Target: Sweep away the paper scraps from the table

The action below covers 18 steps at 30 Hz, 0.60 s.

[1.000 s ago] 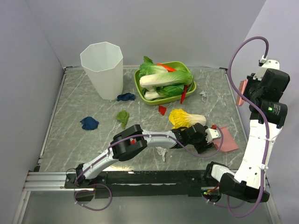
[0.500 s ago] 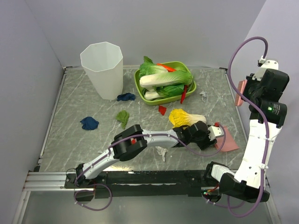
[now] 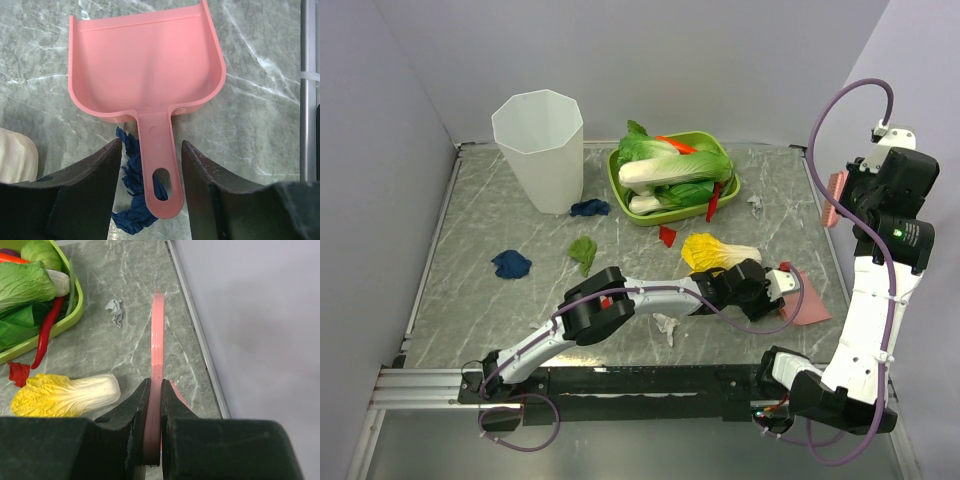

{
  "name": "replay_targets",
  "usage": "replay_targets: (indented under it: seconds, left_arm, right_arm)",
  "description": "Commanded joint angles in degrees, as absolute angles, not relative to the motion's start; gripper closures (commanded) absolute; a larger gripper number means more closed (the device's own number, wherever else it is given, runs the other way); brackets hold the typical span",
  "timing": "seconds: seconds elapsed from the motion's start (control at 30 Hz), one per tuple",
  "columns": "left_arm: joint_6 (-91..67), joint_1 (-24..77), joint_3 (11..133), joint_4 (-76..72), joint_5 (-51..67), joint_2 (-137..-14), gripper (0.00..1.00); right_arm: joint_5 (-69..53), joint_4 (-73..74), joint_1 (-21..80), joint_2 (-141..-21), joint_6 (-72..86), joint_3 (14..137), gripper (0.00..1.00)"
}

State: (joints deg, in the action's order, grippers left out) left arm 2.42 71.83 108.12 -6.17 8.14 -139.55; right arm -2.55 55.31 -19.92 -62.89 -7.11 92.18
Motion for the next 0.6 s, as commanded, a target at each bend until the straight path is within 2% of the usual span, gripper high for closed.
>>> replay_targets:
  seconds: [0.0, 0.2, 0.37, 0.57]
  left_arm:
    - [3.4, 72.2, 110.0, -6.9, 8.8, -140.2, 0.46]
    - [3.5, 72.2, 111.8, -6.5, 8.8, -141.1, 0.50]
    - [3.6, 72.2, 111.6, -6.1, 9.1, -141.2, 0.49]
    - [4.0, 72.2, 111.2, -5.8, 9.2, -140.7, 0.54]
  right_arm:
    - [-2.6, 54.2, -20.4, -61.8, -6.6, 92.7, 1.00]
    - [-2.7, 54.2, -20.4, -62.2, -6.8, 93.3, 1.00]
    - [-3.3, 54.1, -20.5, -62.6, -6.7, 93.5, 1.00]
    - [-3.4, 53.9, -20.4, -62.5, -6.6, 93.5, 1.00]
